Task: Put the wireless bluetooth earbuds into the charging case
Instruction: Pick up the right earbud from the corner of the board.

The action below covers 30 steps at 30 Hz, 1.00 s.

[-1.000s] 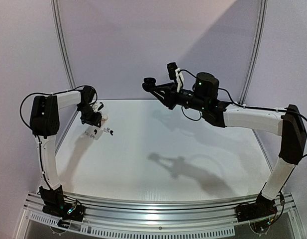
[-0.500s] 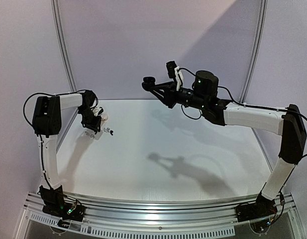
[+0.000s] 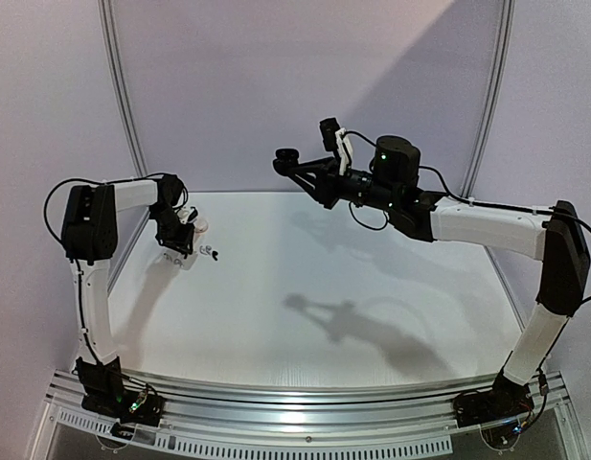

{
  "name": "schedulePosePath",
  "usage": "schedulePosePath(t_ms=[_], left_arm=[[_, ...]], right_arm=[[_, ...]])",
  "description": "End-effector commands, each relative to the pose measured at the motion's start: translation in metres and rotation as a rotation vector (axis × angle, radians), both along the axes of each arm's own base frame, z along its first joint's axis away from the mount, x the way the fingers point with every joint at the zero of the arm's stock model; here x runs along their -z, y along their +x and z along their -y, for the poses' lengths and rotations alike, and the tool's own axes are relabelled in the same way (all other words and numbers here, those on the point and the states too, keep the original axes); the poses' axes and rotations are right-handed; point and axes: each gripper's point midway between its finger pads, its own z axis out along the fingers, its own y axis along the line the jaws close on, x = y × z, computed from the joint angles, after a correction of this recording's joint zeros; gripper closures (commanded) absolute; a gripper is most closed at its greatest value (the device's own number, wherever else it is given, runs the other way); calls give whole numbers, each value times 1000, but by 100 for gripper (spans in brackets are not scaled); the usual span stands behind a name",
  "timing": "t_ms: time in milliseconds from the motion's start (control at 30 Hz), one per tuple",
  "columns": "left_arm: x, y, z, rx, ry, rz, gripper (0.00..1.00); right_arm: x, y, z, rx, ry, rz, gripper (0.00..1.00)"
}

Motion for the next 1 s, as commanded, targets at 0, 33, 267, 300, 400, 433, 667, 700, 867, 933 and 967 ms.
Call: schedulePosePath(t_ms=[0,33,267,300,400,433,667,700,867,933,967], left_arm=[[-1,-10,-9,-31,-3,-34,66],[-1,-11,-10,-33,4,-34,65],[-7,-10,-22,-41,45,-18,63],[-8,-11,-22,-42,43,-17,63],[-6,-13,-21,-46,35,-25,62],[-5,-14,-20,-46,33,-26,63],[-5,-7,-12,-36,-17,-11,68],[-6,-5,-10,-30,-22,-4,68],[-7,1,-6,23,-36,14,68],[-5,0,-5,30,-35,7,68],[-4,-2,-6,30,-35,1,68]], right_arm=[[-1,0,-5,-16,3,-2,100],[0,1,-5,-16,2,-4,100],[3,-1,-3,-14,0,-13,100],[3,-1,-3,-14,1,-14,100],[1,-1,-3,-16,9,-12,100],[1,-1,-4,-16,10,-12,100],[3,-2,-4,-20,3,-18,100],[3,-1,-4,-19,2,-19,100],[3,-1,-4,-18,3,-19,100],[3,0,-4,-17,4,-17,100],[3,-1,-5,-18,5,-16,100]])
